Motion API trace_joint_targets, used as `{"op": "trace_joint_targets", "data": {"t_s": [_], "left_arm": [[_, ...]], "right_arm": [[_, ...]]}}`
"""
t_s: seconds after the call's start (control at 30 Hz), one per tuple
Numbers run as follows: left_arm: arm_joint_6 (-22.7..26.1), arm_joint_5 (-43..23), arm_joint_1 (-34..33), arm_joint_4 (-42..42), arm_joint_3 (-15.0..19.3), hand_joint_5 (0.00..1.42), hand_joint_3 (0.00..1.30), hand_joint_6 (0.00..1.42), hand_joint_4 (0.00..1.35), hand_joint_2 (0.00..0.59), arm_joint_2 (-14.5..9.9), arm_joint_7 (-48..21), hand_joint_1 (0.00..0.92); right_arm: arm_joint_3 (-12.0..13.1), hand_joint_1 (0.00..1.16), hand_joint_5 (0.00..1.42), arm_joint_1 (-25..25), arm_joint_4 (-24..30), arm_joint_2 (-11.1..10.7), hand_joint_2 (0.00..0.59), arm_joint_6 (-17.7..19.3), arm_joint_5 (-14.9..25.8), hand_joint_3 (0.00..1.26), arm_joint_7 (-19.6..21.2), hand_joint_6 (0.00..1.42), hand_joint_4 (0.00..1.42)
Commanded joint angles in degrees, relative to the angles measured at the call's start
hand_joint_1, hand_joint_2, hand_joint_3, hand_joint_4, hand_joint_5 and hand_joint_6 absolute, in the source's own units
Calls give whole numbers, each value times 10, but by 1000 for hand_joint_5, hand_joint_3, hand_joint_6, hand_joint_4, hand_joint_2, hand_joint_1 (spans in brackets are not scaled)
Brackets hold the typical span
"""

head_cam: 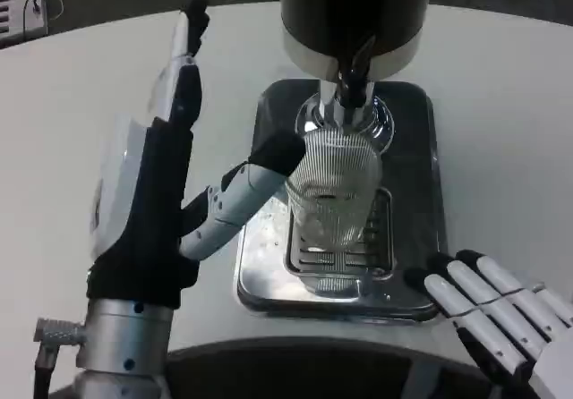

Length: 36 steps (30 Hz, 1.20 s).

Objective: Grasp the cup under the faucet to collect the drink, then remove the cup.

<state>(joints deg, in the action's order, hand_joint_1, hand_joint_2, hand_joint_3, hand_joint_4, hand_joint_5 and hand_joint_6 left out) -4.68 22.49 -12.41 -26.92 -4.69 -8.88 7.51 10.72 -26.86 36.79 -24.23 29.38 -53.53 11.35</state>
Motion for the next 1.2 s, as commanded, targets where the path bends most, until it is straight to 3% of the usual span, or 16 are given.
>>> {"op": "trace_joint_targets", "data": {"t_s": [0.03, 0.3, 0.63, 1.2], "left_arm": [[48, -25, -16, -61, -5, 5, 0, 0, 0, 69, 3, -57, 0], [120, -30, -81, -126, -15, 0, 0, 0, 0, 68, 1, -133, 0], [173, -12, -157, -102, -46, 6, 0, 0, 0, 69, 2, -176, 0], [195, -2, -123, -89, -76, 10, 0, 0, 0, 64, -6, -192, 0]], "right_arm": [[-4, 386, 84, 1, 4, 4, 526, 0, -4, 105, -6, 231, 74], [-9, 387, 84, 3, 7, 8, 526, -2, -5, 99, -11, 231, 74], [-6, 388, 84, 5, 6, 12, 526, -2, -5, 103, -13, 231, 74], [0, 389, 84, 2, 8, 10, 522, 1, 2, 105, -16, 231, 74]]}}
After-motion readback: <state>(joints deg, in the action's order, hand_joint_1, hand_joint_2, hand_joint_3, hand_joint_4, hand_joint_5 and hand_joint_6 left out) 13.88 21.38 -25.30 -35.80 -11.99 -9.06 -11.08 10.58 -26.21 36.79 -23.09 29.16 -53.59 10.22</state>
